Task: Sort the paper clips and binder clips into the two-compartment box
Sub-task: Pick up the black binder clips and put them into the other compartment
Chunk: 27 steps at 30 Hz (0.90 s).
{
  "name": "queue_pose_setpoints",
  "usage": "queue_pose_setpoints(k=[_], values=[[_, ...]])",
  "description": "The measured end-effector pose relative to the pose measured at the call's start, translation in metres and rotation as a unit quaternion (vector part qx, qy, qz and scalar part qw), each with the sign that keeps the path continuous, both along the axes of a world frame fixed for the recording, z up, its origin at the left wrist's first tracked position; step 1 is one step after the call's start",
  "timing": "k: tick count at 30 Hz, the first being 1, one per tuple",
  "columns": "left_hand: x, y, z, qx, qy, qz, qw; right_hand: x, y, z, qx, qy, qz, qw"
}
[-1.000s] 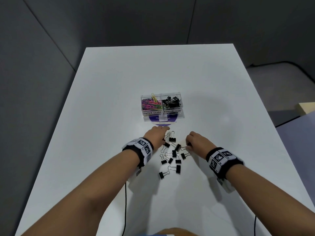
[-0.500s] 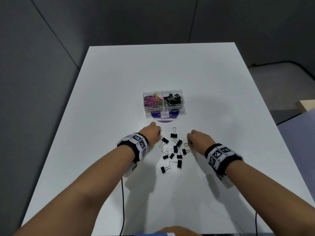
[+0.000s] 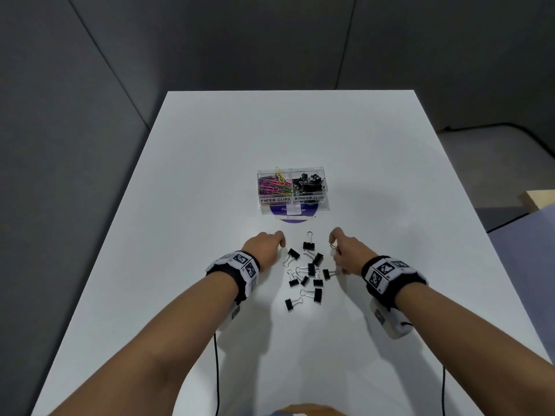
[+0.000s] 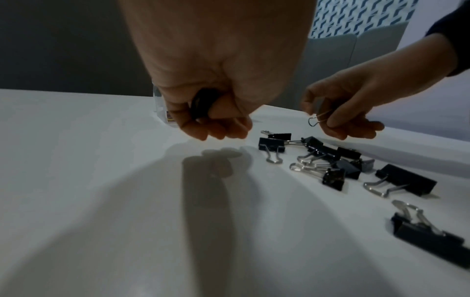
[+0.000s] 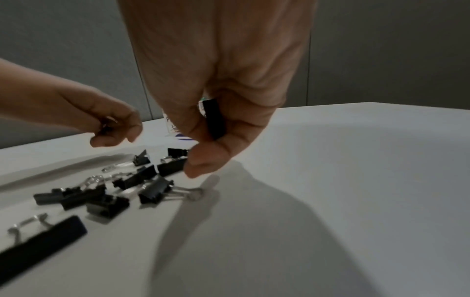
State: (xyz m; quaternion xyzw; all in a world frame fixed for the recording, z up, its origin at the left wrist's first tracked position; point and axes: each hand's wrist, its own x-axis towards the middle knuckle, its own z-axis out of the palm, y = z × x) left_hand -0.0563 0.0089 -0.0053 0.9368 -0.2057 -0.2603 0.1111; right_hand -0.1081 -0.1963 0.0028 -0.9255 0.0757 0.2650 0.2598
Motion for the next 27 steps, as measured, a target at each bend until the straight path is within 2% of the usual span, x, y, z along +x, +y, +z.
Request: queue_pose_setpoints(k=[6, 11, 15, 18, 21, 24, 27], values=[[-0.006, -0.019, -0.005, -0.012, 0.05, 0.067, 0.996, 0.01, 0.025, -0.007, -0.019, 0.012, -0.006, 1.0], [-0.01, -0.031, -0.012, 0.008, 0.041, 0.075, 0.996, 0.007, 0.032, -0.015, -0.101, 0.017, 0.02, 0.995], [-0.008, -0.031, -0.01, 0.0, 0.057, 0.077, 0.995, 0.004, 0.031, -0.016, -0.087, 0.041, 0.024, 0.995], [-0.009, -0.028, -0.009, 0.0, 0.044, 0.046, 0.998, 0.003, 0.03, -0.014, -0.087, 0.037, 0.038, 0.995], [-0.011, -0.025, -0.007, -0.002, 0.043, 0.039, 0.998, 0.001, 0.025, -0.009, -0.068, 0.022, 0.006, 0.997], [-0.015, -0.018, -0.003, -0.04, 0.066, 0.052, 0.996, -0.004, 0.014, -0.006, -0.031, 0.002, -0.016, 0.999], [-0.017, -0.009, 0.0, -0.055, 0.096, 0.021, 0.994, -0.015, 0.003, -0.002, 0.013, -0.002, 0.028, 1.0]])
